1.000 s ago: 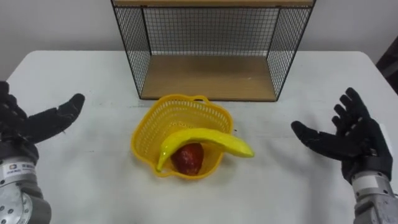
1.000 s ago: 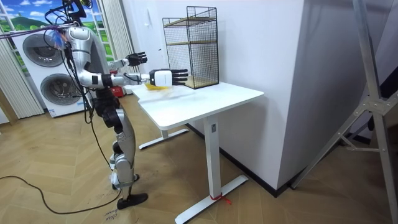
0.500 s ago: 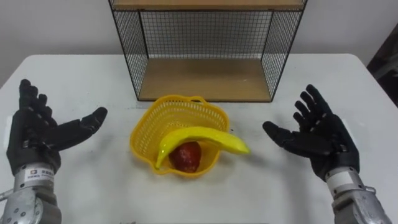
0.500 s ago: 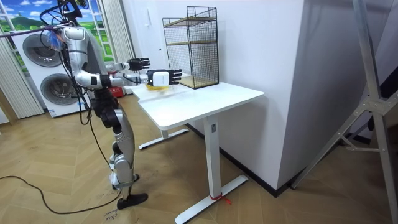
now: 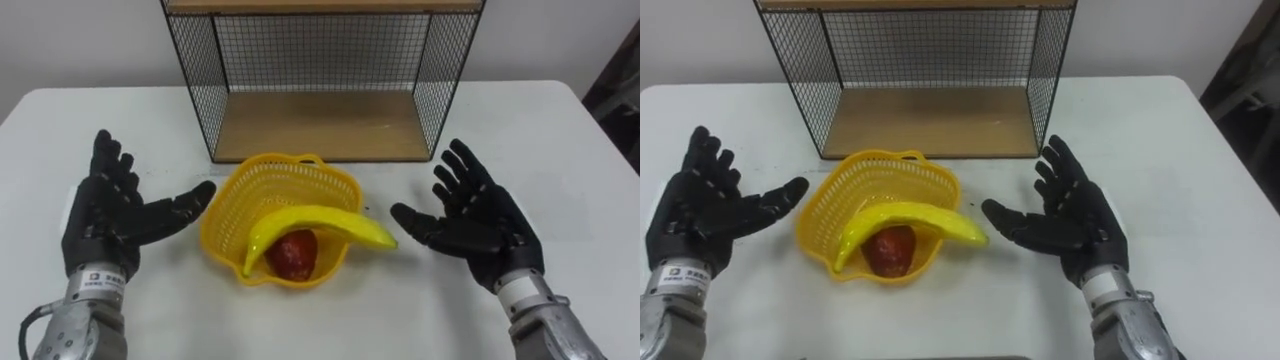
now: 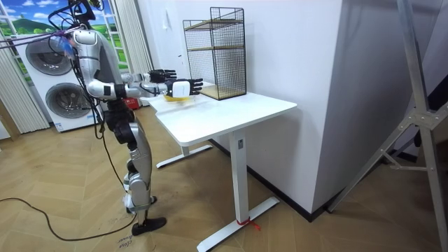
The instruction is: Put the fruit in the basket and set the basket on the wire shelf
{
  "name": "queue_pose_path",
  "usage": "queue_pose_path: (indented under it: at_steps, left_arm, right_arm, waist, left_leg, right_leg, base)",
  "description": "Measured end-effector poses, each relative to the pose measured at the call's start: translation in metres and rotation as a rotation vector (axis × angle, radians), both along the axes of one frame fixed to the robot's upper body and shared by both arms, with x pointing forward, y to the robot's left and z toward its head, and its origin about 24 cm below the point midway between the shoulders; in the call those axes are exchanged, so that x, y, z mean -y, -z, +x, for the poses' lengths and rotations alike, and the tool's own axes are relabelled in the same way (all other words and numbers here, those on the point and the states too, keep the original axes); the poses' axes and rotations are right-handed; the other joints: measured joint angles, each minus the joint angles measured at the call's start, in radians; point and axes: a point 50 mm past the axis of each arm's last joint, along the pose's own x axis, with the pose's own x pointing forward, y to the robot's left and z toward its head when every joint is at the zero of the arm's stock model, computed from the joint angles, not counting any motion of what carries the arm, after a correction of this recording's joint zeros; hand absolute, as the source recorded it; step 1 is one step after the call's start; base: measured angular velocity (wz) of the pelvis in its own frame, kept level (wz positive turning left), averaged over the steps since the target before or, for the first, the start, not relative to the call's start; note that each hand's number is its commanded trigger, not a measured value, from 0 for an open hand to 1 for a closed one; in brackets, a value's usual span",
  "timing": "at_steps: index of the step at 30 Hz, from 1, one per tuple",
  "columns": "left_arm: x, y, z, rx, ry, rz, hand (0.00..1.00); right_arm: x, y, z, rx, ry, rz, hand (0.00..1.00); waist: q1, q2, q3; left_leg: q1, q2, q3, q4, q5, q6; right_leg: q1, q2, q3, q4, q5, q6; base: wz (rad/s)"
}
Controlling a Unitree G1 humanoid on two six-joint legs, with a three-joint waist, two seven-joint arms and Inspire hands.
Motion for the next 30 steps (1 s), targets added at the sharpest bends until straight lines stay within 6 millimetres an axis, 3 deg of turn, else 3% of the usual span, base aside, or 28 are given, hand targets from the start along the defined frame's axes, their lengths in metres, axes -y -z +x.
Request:
queue_pose_path:
  at_steps: [5, 12, 19, 30]
  left_arm:
    - [0.007, 0.016, -0.002, -0.061, 0.032, -0.026, 0.00]
    - [0.012, 0.022, -0.002, -0.077, 0.091, -0.041, 0.00]
    - [0.017, 0.025, -0.002, -0.103, 0.118, -0.049, 0.00]
    - [0.021, 0.030, -0.003, -0.129, 0.137, -0.075, 0.00]
  right_arm:
    - [-0.007, 0.013, -0.002, -0.050, -0.018, 0.020, 0.00]
    - [-0.012, 0.015, -0.002, -0.051, -0.056, 0.044, 0.00]
    - [-0.020, 0.016, -0.003, -0.051, -0.093, 0.073, 0.00]
    - [-0.022, 0.019, -0.004, -0.060, -0.073, 0.196, 0.00]
  waist:
    - [-0.003, 0.000, 0.0002]
    - [-0.003, 0.004, -0.0016]
    - [-0.005, 0.018, -0.0092]
    - [-0.014, 0.023, -0.0045]
  left_leg:
    - [-0.003, -0.001, 0.003, 0.000, 0.000, 0.000]
    - [-0.004, 0.000, 0.003, -0.001, 0.000, 0.000]
    - [0.002, 0.000, 0.012, -0.002, 0.000, 0.000]
    - [0.013, 0.002, 0.021, -0.005, 0.000, 0.000]
  right_leg:
    - [-0.003, 0.001, 0.001, 0.001, 0.001, -0.001]
    - [-0.004, 0.002, -0.003, 0.002, 0.001, -0.002]
    - [-0.003, 0.001, 0.004, 0.000, 0.001, -0.001]
    - [0.004, 0.002, 0.013, 0.002, 0.003, -0.002]
  base:
    - [-0.02]
    - [0.00]
    - [-0.03]
    - [-0.02]
